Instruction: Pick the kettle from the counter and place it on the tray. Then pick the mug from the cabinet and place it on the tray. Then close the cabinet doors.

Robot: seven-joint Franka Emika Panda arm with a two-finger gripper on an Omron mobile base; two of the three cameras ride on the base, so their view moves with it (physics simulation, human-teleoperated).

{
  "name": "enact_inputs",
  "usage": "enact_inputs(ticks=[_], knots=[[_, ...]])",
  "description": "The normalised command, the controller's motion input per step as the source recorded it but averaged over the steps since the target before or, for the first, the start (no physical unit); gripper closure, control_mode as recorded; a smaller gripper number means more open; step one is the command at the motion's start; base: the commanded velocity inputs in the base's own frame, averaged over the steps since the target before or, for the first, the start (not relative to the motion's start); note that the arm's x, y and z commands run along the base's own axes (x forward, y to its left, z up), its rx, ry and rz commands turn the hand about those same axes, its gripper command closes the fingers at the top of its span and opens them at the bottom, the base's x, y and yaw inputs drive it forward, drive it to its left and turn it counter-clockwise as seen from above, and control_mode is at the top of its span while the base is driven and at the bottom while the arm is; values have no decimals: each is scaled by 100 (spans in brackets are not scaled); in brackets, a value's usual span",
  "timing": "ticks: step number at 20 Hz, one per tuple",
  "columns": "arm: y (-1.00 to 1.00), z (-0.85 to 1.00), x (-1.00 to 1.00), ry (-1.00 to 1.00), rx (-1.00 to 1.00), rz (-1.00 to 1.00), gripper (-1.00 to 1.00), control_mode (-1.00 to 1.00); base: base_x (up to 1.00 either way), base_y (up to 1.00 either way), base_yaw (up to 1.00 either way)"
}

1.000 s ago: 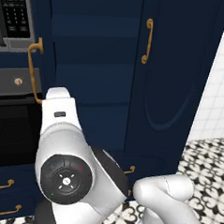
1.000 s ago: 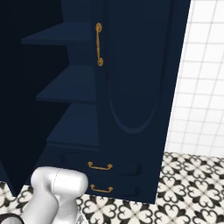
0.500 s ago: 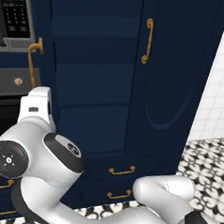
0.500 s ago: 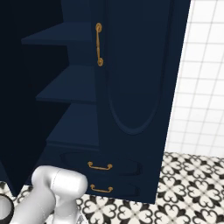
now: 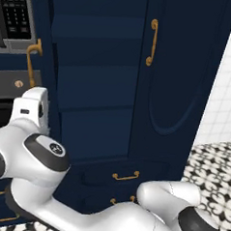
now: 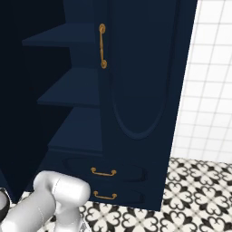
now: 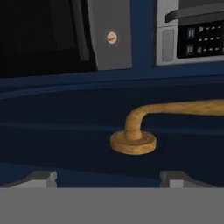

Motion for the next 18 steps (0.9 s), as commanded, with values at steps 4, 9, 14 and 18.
enact_inputs(ticks=[4,9,14,18], knots=[[13,-14,-19,-32,-1,4,-100,-100,0,0,0],[51,-18,24,-12,-3,5,-100,-100,0,0,0],[37,-14,56,0,-1,-1,-100,-100,0,0,0],[15,-3,41,-1,-1,-11,-100,-100,0,0,0]])
